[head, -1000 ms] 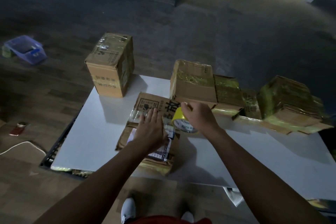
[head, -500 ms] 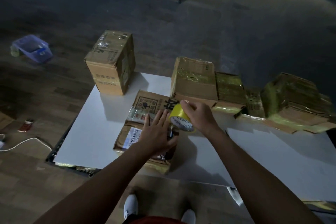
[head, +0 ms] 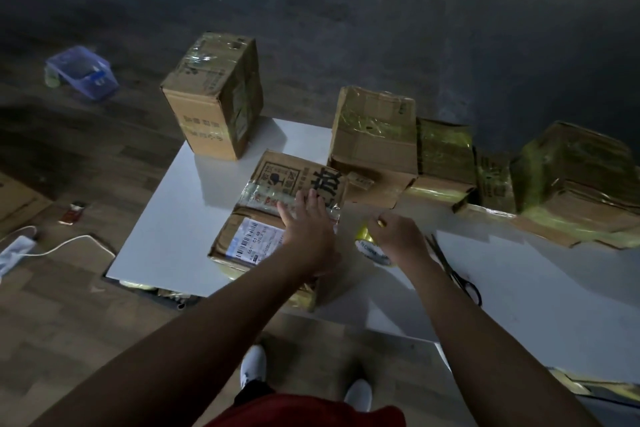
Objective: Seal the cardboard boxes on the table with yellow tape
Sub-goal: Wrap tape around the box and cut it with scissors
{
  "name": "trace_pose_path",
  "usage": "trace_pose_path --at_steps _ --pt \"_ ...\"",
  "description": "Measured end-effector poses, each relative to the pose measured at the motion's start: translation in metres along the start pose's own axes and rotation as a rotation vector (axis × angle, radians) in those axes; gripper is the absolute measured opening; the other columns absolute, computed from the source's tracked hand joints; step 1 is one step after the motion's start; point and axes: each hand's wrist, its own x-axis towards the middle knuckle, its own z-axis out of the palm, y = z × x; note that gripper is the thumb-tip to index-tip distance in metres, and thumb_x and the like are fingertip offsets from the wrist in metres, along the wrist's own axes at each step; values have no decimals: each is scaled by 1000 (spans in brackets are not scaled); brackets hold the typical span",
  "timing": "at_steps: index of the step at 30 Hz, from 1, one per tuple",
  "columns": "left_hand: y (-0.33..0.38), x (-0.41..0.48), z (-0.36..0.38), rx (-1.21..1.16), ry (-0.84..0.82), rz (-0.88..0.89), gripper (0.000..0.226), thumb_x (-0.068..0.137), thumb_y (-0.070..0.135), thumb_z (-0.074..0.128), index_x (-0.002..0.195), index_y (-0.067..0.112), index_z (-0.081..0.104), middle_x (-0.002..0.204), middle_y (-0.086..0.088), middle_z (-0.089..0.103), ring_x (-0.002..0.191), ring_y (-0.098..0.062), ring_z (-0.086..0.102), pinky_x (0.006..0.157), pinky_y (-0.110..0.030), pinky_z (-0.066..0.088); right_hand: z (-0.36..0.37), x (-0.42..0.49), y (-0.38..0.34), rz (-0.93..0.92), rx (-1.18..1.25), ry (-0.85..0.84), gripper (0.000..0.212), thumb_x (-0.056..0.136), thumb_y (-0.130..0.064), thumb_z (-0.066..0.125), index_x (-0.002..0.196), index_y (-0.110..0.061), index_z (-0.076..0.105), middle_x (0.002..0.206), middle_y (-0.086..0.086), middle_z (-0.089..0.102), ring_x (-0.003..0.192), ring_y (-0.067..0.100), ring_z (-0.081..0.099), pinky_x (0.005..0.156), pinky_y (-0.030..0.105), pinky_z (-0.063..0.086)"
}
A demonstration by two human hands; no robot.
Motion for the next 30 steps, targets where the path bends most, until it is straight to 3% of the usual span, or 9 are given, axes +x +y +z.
trace_pose_path --at_steps 4,7,10,13,18,21,25,28,30 --pt "26 0 -3 -131 -11 -141 71 102 21 35 148 -6 -11 156 -26 -16 142 -48 -16 107 -71 -2 6 1 -1 -25 9 -28 30 96 -36 48 92 -17 70 98 9 66 90 26 59 70 27 36" --pt "22 -1 7 -232 86 -105 66 102 14 34 149 -4 -8 158 -25 -12 142 -48 -16 105 -72 -5 7 1 -1 -18 26 -51 33 97 -37 47 67 -24 51 80 7 61 76 22 54 66 26 34" --pt "15 -7 12 -254 129 -60 66 102 17 38 150 -2 -4 159 -25 -6 142 -51 -11 107 -74 1 7 -2 -5 -30 39 -90 42 97 -43 46 58 -27 42 62 -6 48 61 12 49 54 25 30" --pt "5 -11 3 -313 143 -23 71 101 25 44 151 1 0 159 -22 -1 144 -49 -8 107 -71 5 4 -4 -16 -64 102 -90 44 98 -40 45 56 -25 43 59 -4 47 59 12 47 54 27 31" --pt "-18 -13 -20 -526 191 -29 91 86 -1 58 155 15 1 161 -12 3 146 -40 -4 113 -66 7 -11 3 -45 -142 120 -56 47 98 -39 42 56 -18 43 56 0 45 57 16 44 51 30 28" --pt "-27 -18 -33 -639 273 -17 86 84 -5 58 154 14 12 158 -11 16 146 -38 9 114 -59 17 -18 6 -60 -180 136 -46 49 98 -36 44 52 -19 40 53 1 41 54 15 41 51 31 26" --pt "-41 -25 -47 -912 407 10 66 79 -8 53 141 14 44 137 -11 47 128 -32 42 101 -32 35 -34 14 -78 -250 146 19 43 96 -38 47 62 -12 47 58 5 46 58 19 46 52 32 26" --pt "-52 -29 -45 -1210 452 -15 59 81 -6 51 131 24 55 121 -4 59 113 -27 54 87 -34 50 -50 18 -89 -305 155 19 43 95 -44 49 69 -11 47 63 6 45 56 17 42 53 31 26" --pt "-60 -30 -43 -1434 382 0 68 83 -4 60 141 29 46 131 -3 57 116 -23 55 88 -35 53 -54 18 -92 -315 195 -12 44 94 -48 50 76 -8 54 67 7 53 58 15 46 53 29 31"
